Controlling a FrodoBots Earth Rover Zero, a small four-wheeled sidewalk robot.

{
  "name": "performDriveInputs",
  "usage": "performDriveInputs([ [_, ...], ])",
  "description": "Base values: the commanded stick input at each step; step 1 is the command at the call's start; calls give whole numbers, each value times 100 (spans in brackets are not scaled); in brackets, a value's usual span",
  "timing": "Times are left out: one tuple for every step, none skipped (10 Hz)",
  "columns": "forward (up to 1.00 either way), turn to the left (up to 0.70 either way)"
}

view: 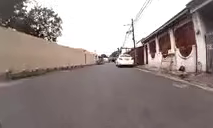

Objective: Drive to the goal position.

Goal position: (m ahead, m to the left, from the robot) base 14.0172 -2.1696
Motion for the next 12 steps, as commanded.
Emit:
performDriveInputs([
  [100,0],
  [100,0],
  [100,0],
  [100,0],
  [100,0],
  [100,0],
  [100,-1],
  [100,-40],
  [100,-38],
  [100,-23],
  [100,-7],
  [100,0],
])
